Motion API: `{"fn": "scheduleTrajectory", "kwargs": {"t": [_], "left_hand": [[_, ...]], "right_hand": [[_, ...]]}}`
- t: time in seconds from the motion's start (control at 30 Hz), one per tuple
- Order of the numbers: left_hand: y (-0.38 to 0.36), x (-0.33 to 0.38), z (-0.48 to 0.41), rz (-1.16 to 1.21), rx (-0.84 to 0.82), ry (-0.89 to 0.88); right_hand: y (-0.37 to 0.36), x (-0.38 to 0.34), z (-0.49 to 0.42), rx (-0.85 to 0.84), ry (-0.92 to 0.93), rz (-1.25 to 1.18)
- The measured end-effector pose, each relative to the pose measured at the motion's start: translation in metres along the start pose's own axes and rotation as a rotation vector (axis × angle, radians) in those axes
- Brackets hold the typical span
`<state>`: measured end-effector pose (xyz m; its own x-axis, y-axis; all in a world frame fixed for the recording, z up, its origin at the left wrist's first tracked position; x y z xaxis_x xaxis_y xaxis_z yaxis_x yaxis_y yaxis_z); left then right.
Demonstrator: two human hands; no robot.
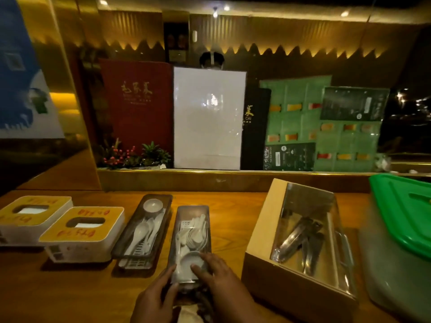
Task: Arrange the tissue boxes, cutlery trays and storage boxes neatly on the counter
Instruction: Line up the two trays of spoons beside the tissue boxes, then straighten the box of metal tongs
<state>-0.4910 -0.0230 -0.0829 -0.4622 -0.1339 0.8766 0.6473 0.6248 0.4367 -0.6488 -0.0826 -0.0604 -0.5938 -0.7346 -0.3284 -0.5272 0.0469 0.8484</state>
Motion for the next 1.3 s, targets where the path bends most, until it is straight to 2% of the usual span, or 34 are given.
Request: {"fn": "scheduleTrajectory", "kwargs": {"t": [0.07, 0.17, 0.27, 0.37, 0.43, 0.53, 0.63, 0.73, 0.8, 0.83, 0.93, 1.03, 1.1, 1.2, 1.3], "left_hand": [[0.000, -0.004, -0.002, 0.023, 0.019, 0.045], [0.001, -0.007, -0.003, 0.116, 0.044, 0.112], [-0.002, -0.009, -0.006, 0.189, 0.040, 0.168], [-0.002, -0.012, -0.008, 0.222, 0.024, 0.186], [0.001, -0.008, -0.007, 0.212, 0.039, 0.168], [0.006, -0.006, -0.001, 0.128, 0.110, 0.157], [0.016, 0.008, 0.020, 0.013, 0.241, 0.062], [0.016, 0.045, 0.044, 0.073, 0.281, -0.165], [0.000, 0.070, 0.058, 0.177, 0.179, -0.288], [-0.011, 0.081, 0.065, 0.227, 0.093, -0.289], [-0.050, 0.104, 0.085, 0.319, -0.183, -0.165], [-0.083, 0.122, 0.095, 0.304, -0.324, -0.158], [-0.099, 0.137, 0.098, 0.315, -0.373, -0.156], [-0.120, 0.159, 0.102, 0.267, -0.376, -0.169], [-0.139, 0.164, 0.107, 0.223, -0.365, -0.066]], "right_hand": [[0.033, 0.005, 0.009, 0.138, -0.008, 0.016], [0.103, 0.018, 0.032, 0.428, -0.116, -0.062], [0.168, 0.048, 0.061, 0.713, -0.255, 0.003], [0.201, 0.089, 0.098, 0.835, -0.461, 0.127], [0.199, 0.119, 0.127, 0.814, -0.663, 0.073], [0.173, 0.142, 0.162, 0.645, -0.869, -0.222], [0.162, 0.140, 0.173, 0.548, -0.826, -0.253], [0.159, 0.137, 0.173, 0.575, -0.838, -0.175], [0.157, 0.128, 0.166, 0.606, -0.839, -0.130], [0.154, 0.125, 0.162, 0.628, -0.840, -0.124], [0.146, 0.113, 0.149, 0.690, -0.849, -0.099], [0.133, 0.105, 0.133, 0.635, -0.803, -0.012], [0.126, 0.108, 0.129, 0.566, -0.722, -0.047], [0.132, 0.122, 0.133, 0.479, -0.631, -0.298], [0.158, 0.162, 0.148, 0.551, -0.645, -0.277]]}}
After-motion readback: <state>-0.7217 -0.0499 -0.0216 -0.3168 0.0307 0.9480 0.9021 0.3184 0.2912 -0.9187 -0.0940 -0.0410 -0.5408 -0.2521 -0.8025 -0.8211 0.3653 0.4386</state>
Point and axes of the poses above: each hand's wrist, its own z-axis away from the middle knuckle, its own y-axis out of the back of the hand, x = y × z, the point moved 7 cm from there along -z, towards the middle knuckle, and after that the axes turned 14 degrees about x, right-handed, at the moved point
